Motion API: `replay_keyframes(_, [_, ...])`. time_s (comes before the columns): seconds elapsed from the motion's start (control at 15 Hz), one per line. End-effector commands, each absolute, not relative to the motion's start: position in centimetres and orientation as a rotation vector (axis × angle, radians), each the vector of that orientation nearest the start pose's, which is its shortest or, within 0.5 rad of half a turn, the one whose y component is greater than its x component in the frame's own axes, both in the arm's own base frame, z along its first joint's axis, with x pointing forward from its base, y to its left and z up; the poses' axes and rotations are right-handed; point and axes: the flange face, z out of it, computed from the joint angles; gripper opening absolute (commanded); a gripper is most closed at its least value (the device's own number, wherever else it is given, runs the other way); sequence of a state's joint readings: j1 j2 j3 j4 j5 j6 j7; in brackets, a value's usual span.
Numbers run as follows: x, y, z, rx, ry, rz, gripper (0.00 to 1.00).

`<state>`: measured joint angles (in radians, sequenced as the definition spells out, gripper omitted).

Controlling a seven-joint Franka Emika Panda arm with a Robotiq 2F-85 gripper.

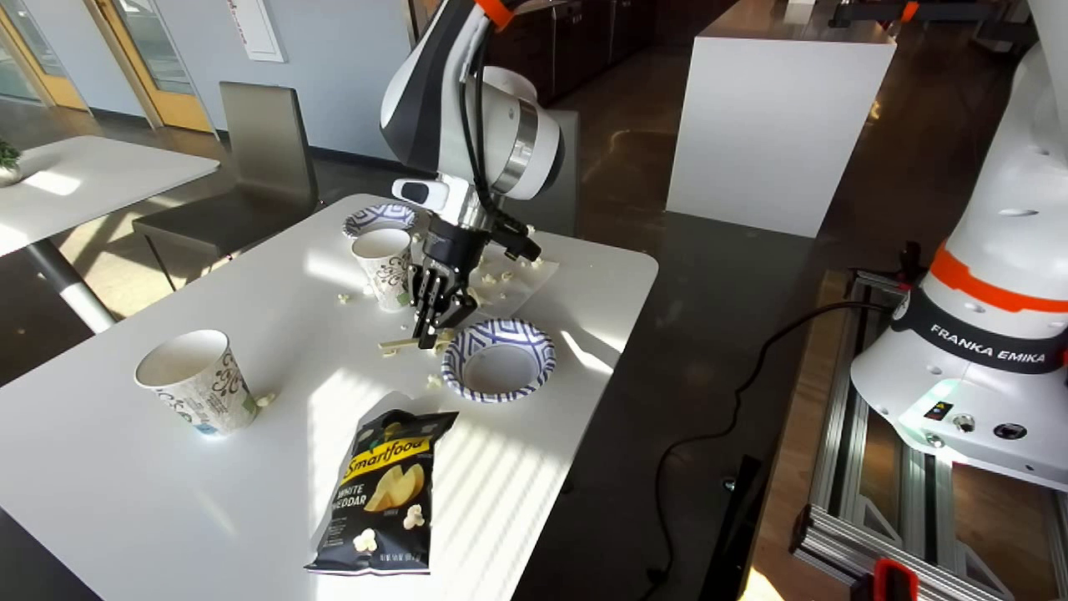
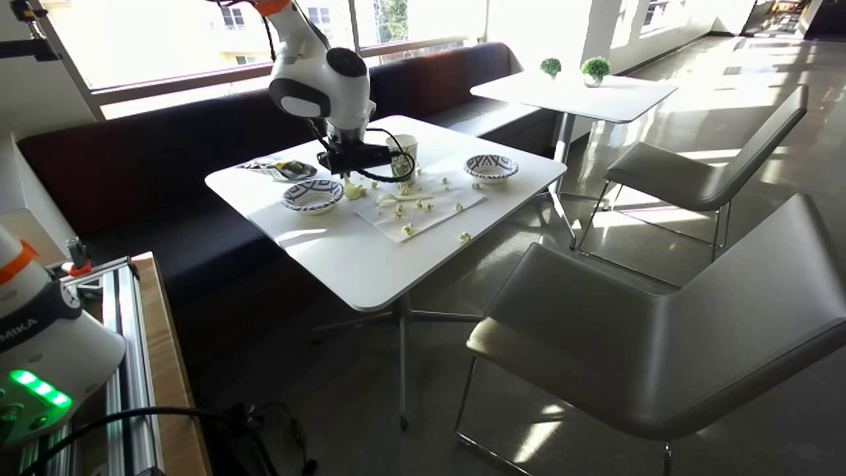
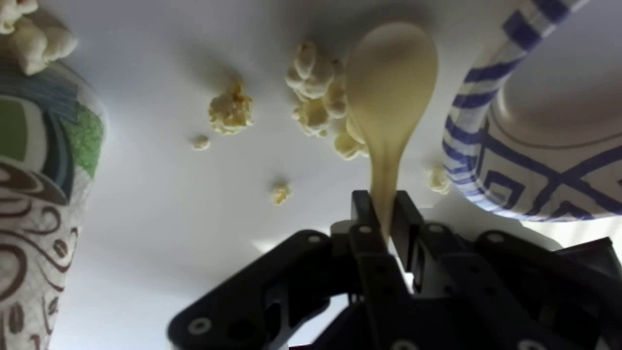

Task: Use the spoon to place one white item inside the cup

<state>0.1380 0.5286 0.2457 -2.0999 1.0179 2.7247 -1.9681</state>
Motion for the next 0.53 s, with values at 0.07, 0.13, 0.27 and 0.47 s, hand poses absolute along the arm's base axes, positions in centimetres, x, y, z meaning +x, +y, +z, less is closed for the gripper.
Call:
replay_keyframes(0.07, [53.9, 18.2, 16.8, -2.101, -1.718, -0.590, 0.03])
replay_keyframes(0.13, [53.8, 18.5, 17.2, -2.094, -1.700, -0.591, 0.03])
replay_keyframes(0.27, [53.7, 19.1, 18.1, -2.072, -1.687, -0.615, 0.03])
replay_keyframes(0.47, [53.5, 20.3, 20.1, -2.045, -1.656, -0.646, 0.03])
